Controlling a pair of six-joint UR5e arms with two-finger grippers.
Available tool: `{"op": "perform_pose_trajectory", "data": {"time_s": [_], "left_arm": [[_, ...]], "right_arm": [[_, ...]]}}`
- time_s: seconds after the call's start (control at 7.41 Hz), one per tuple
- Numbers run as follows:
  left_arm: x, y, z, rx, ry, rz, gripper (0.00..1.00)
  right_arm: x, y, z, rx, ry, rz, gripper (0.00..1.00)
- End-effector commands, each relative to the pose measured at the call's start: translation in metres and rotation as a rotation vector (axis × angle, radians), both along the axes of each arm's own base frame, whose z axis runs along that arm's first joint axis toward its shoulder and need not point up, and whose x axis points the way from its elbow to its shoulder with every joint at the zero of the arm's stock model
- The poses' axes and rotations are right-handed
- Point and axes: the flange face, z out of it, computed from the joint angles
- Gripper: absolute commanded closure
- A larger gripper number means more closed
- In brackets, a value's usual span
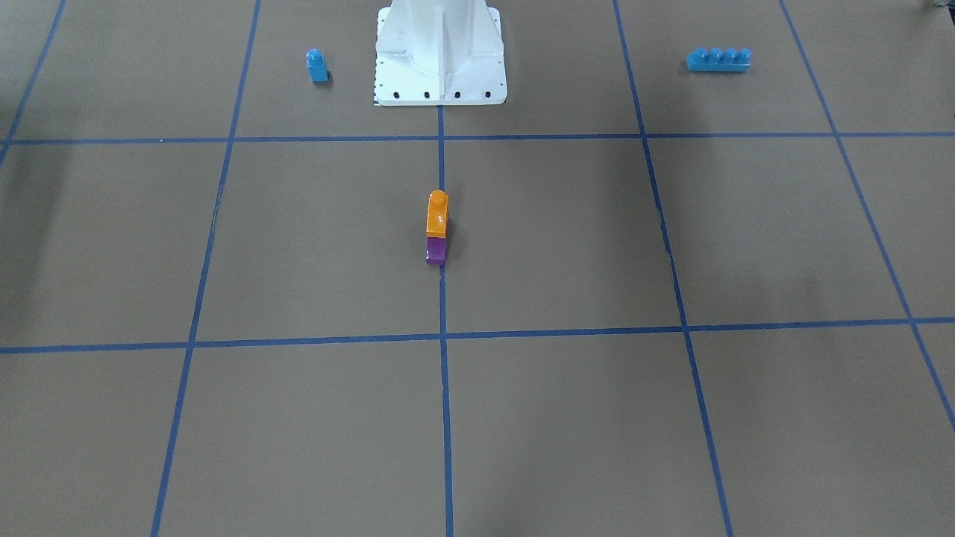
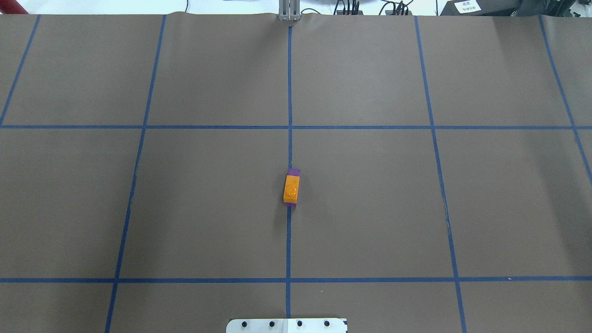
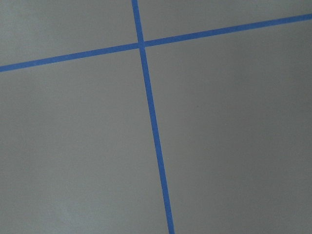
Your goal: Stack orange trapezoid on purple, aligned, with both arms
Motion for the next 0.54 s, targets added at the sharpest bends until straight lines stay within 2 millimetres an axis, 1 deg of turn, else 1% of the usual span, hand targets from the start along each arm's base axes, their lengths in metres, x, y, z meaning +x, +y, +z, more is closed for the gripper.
{"op": "perform_pose_trajectory", "data": {"time_s": [0.0,0.27,0.4], "left_arm": [[-0.0001,0.0,0.001,-0.002,-0.001,0.0,0.0],[-0.0001,0.0,0.001,-0.002,-0.001,0.0,0.0],[-0.0001,0.0,0.0018,-0.003,-0.001,0.0,0.0]], "right_arm": [[-0.0006,0.0001,-0.0003,-0.003,-0.003,0.0,0.0],[-0.0052,0.0039,-0.0026,-0.026,-0.08,0.015,0.0],[-0.0053,0.0052,-0.0013,-0.028,-0.08,0.015,0.0]]}}
